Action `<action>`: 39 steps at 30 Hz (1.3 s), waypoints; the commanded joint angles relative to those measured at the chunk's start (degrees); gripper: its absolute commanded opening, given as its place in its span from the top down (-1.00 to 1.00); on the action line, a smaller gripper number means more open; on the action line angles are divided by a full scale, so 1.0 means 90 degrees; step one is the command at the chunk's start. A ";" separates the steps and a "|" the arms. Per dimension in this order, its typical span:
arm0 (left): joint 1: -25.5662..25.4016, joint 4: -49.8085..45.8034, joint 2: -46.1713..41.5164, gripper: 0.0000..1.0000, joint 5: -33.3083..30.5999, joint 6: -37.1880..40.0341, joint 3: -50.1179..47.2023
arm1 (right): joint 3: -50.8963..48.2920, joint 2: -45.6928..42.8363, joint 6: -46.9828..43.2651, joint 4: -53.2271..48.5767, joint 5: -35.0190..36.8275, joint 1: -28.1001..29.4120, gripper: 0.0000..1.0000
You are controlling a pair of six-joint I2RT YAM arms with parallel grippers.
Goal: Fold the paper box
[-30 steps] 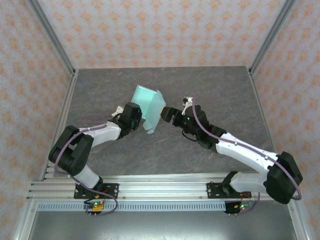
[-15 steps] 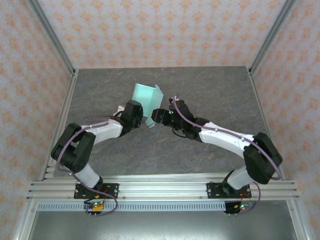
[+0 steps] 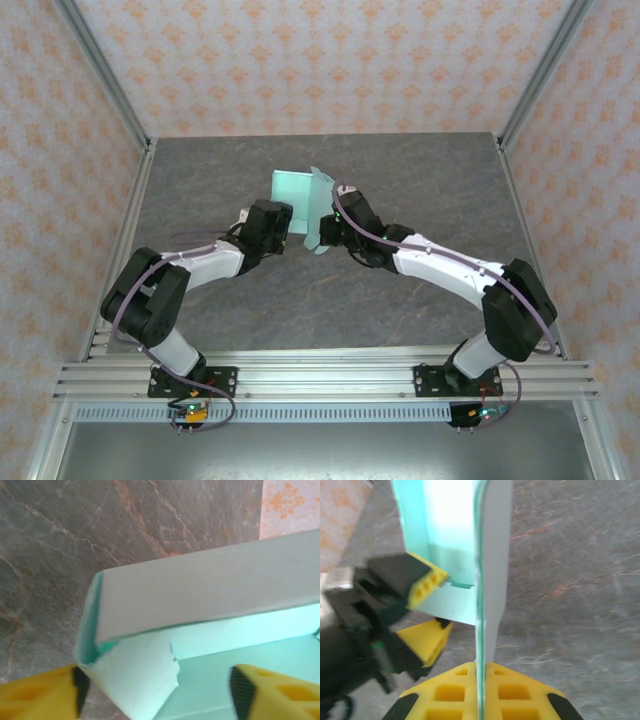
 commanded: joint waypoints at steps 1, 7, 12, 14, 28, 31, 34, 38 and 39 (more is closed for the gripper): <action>0.0083 0.0037 -0.0779 -0.89 0.0304 0.0988 -0.0083 | -0.0129 -0.0608 -0.1502 -0.0163 -0.0101 -0.0431 0.81; 0.0146 -0.0473 -0.2184 -1.00 0.0575 0.3094 -0.0341 | 0.0049 -0.1015 -0.3515 -0.0885 -0.0525 -0.1291 0.81; 0.0243 -0.2072 -0.2988 -1.00 0.0657 0.5836 0.0364 | 0.0366 -0.1261 -0.5902 -0.2051 -0.1351 -0.1487 0.83; 0.0330 -0.2237 -0.3077 -1.00 0.0982 0.6575 0.0419 | 0.0575 -0.1258 -0.6648 -0.2660 -0.1436 -0.1492 0.83; 0.0478 -0.0561 -0.3143 -1.00 0.3742 0.7276 -0.0911 | 0.0453 -0.1976 -0.8996 -0.3847 -0.2087 -0.1585 0.82; 0.0480 -0.0411 -0.3106 -1.00 0.3697 0.7071 -0.1042 | 0.0371 -0.2066 -0.9030 -0.3800 -0.2171 -0.1579 0.82; 0.0481 -0.0195 -0.2964 -1.00 0.3824 0.6941 -0.1097 | 0.0316 -0.2084 -0.9038 -0.3737 -0.2346 -0.1580 0.81; 0.0483 -0.0292 -0.2706 -1.00 0.3803 0.7126 -0.1175 | 0.0379 -0.2016 -0.9145 -0.3823 -0.2540 -0.1602 0.81; 0.0483 -0.0231 -0.2619 -1.00 0.3868 0.7053 -0.1202 | 0.0384 -0.2006 -0.9159 -0.3822 -0.2601 -0.1619 0.81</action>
